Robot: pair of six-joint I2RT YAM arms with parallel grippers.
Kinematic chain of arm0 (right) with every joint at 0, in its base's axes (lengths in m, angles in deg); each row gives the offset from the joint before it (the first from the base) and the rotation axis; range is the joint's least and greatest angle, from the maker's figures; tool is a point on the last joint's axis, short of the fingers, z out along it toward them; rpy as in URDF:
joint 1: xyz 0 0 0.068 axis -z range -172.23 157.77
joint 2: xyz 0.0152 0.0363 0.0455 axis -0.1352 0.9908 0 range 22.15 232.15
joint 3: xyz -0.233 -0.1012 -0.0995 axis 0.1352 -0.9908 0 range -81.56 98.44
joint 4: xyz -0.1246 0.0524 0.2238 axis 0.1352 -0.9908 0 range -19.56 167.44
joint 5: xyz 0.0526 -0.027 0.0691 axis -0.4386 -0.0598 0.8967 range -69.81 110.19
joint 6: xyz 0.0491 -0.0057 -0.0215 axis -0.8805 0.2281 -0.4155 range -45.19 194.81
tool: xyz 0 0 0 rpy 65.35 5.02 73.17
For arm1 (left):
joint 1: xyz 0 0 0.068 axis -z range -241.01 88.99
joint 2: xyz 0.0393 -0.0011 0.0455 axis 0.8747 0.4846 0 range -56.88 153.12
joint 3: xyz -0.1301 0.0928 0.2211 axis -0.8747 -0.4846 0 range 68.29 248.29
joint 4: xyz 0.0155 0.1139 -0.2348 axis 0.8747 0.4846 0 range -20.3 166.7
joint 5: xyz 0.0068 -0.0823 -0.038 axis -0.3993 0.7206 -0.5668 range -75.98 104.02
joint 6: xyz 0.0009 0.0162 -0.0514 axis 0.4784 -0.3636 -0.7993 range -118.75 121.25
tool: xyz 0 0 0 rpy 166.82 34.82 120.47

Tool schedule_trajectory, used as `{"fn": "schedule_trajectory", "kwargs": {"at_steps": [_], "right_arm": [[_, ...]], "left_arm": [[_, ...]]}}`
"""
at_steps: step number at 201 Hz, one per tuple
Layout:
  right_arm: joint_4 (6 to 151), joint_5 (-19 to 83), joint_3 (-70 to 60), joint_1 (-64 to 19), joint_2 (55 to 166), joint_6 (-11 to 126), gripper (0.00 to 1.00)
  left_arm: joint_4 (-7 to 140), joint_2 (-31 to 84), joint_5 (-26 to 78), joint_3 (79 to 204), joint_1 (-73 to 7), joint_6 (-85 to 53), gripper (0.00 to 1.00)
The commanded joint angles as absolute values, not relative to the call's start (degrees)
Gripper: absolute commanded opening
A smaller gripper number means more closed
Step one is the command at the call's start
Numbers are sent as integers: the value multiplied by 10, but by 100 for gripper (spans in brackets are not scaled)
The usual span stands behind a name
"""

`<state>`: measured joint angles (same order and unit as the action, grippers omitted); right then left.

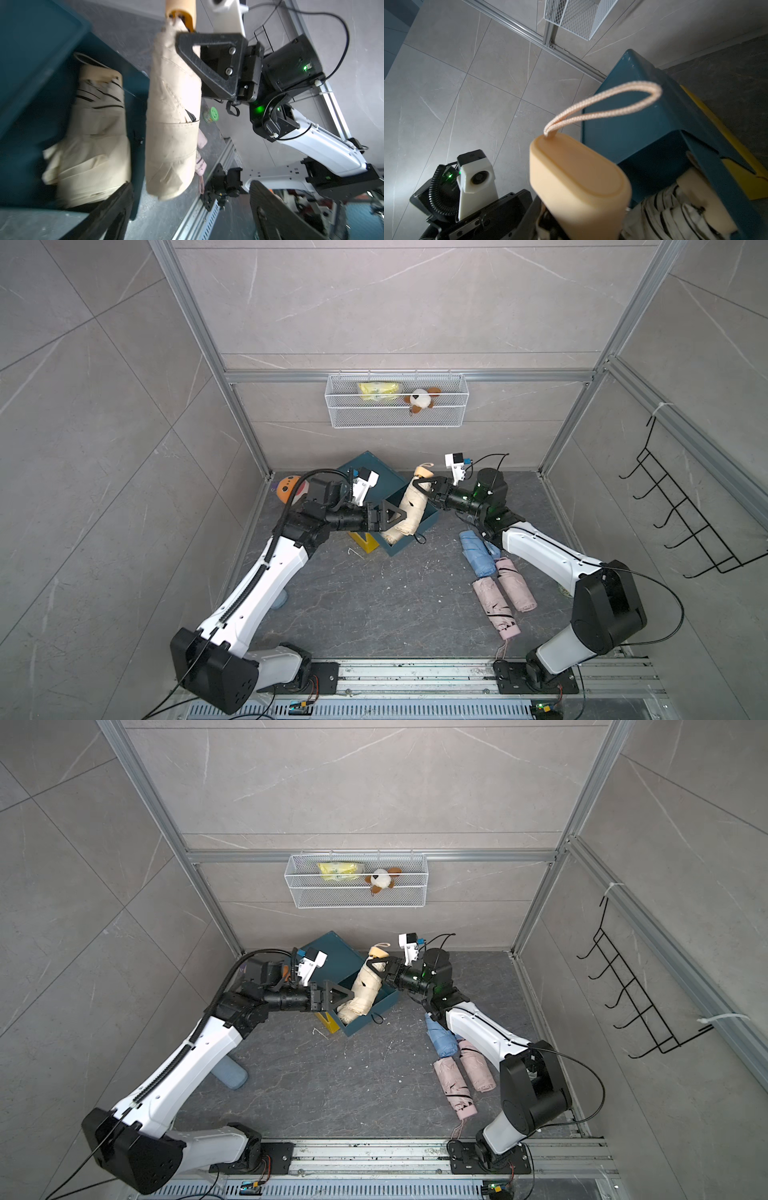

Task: Place the umbrella in the drawer by color
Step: Place the umbrella in the drawer.

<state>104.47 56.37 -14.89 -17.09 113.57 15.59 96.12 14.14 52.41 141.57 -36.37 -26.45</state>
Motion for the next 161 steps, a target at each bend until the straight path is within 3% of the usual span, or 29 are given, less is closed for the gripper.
{"fn": "schedule_trajectory", "kwargs": {"at_steps": [1, 42, 74, 161], "right_arm": [[1104, 492, -147, -182, 1114, 129, 35], [1055, 361, -143, -231, 1100, 181, 35], [1068, 280, -157, -262, 1108, 180, 36], [1095, 237, -156, -283, 1161, 168, 36]], "left_arm": [[1006, 90, 423, 1435, -368, -238, 92], [1032, 58, 336, 1417, -368, -235, 92], [1030, 61, 333, 1400, -369, -237, 92], [1024, 57, 339, 1380, -368, -233, 93]]}}
